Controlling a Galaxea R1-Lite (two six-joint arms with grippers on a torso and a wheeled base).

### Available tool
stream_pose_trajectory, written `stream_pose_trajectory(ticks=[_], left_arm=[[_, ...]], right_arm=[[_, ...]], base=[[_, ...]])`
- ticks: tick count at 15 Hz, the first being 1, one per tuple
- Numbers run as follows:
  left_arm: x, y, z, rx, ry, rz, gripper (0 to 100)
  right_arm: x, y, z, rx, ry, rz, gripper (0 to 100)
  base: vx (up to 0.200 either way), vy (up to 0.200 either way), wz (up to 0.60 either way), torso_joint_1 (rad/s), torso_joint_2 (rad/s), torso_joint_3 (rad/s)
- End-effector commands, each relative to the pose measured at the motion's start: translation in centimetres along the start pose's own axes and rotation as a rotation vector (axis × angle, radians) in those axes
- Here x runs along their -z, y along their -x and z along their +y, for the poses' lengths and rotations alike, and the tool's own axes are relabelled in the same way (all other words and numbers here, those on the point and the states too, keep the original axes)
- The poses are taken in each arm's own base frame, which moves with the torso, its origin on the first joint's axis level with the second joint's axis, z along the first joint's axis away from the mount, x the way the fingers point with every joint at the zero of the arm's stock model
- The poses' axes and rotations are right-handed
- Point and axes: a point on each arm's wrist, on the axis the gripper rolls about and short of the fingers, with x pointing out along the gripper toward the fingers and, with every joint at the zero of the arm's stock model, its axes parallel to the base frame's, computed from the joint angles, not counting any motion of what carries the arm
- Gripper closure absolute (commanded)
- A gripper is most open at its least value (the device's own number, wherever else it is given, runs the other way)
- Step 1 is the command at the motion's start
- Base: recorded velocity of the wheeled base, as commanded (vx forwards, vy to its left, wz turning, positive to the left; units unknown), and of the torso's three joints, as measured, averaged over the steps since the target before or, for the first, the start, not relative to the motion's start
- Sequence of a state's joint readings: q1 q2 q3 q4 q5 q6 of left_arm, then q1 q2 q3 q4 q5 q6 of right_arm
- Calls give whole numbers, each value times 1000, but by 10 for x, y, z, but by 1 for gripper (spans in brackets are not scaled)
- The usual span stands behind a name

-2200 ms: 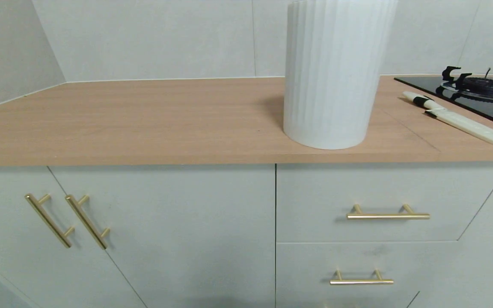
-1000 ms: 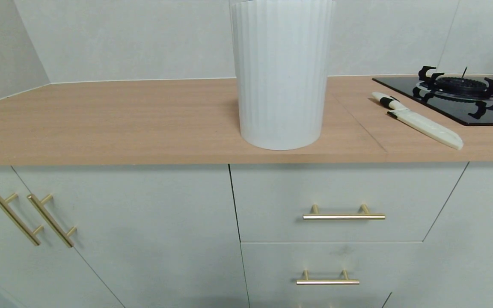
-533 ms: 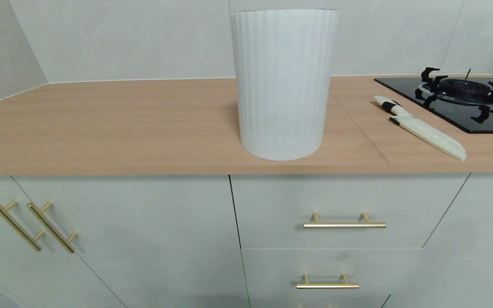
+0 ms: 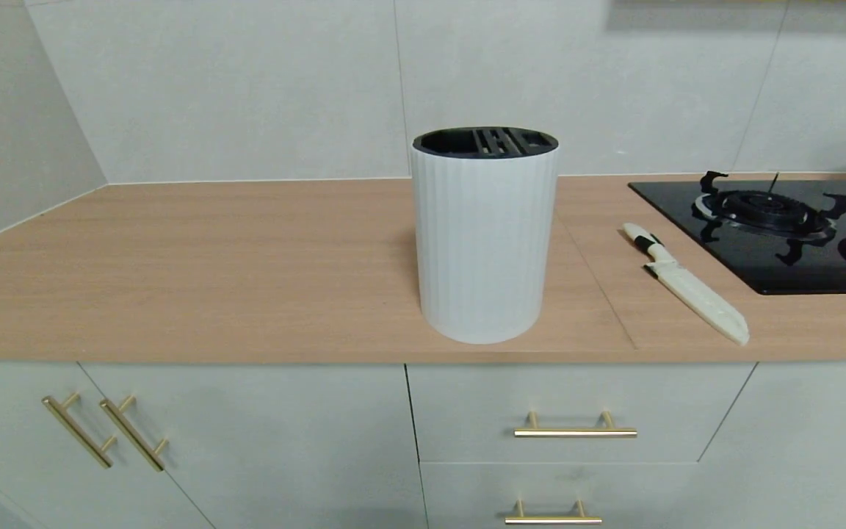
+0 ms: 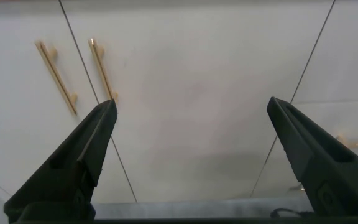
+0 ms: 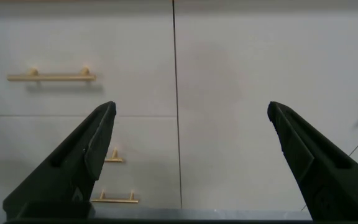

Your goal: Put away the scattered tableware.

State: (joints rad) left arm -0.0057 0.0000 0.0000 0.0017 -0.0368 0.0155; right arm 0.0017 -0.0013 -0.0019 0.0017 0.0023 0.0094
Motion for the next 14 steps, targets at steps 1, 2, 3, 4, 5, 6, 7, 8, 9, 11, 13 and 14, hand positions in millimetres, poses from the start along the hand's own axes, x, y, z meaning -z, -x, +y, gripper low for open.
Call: stream_pose_trajectory(ticks=[1, 2, 3, 4, 5, 6, 7, 8, 9, 11, 13, 14], left_arm=[[0, 0, 0, 0, 0, 1, 0], [0, 0, 0, 0, 0, 1, 0], [0, 0, 0, 0, 0, 1, 0], [0, 0, 0, 0, 0, 1, 0], [0, 0, 0, 0, 0, 1, 0], [0, 0, 0, 0, 0, 1, 0], [0, 0, 0, 0, 0, 1, 0], [0, 0, 0, 0, 0, 1, 0], [0, 0, 0, 0, 0, 1, 0], [0, 0, 0, 0, 0, 1, 0], [0, 0, 0, 0, 0, 1, 0], [0, 0, 0, 0, 0, 1, 0]], right_arm=[[0, 0, 0, -1, 0, 1, 0], [0, 0, 0, 1, 0, 1, 0], [0, 0, 0, -1, 0, 1, 0], [0, 0, 0, 1, 0, 0, 0], [0, 0, 0, -1, 0, 0, 0], [0, 0, 0, -1, 0, 1, 0], [0, 0, 0, -1, 0, 0, 0], [0, 0, 0, -1, 0, 1, 0], [0, 0, 0, -1, 0, 1, 0], [0, 0, 0, -1, 0, 0, 0], [0, 0, 0, -1, 0, 1, 0], [0, 0, 0, -1, 0, 1, 0]], base=[[0, 0, 0, 178, -471, -290], [0, 0, 0, 188, -471, -286], [0, 0, 0, 188, -471, -276], [0, 0, 0, 212, -476, -286], [0, 0, 0, 198, -491, -281], [0, 0, 0, 217, -500, -286], [0, 0, 0, 207, -491, -286], [0, 0, 0, 227, -500, -281], [0, 0, 0, 232, -496, -281], [0, 0, 0, 232, -520, -281], [0, 0, 0, 239, -520, -288], [0, 0, 0, 242, -530, -281]])
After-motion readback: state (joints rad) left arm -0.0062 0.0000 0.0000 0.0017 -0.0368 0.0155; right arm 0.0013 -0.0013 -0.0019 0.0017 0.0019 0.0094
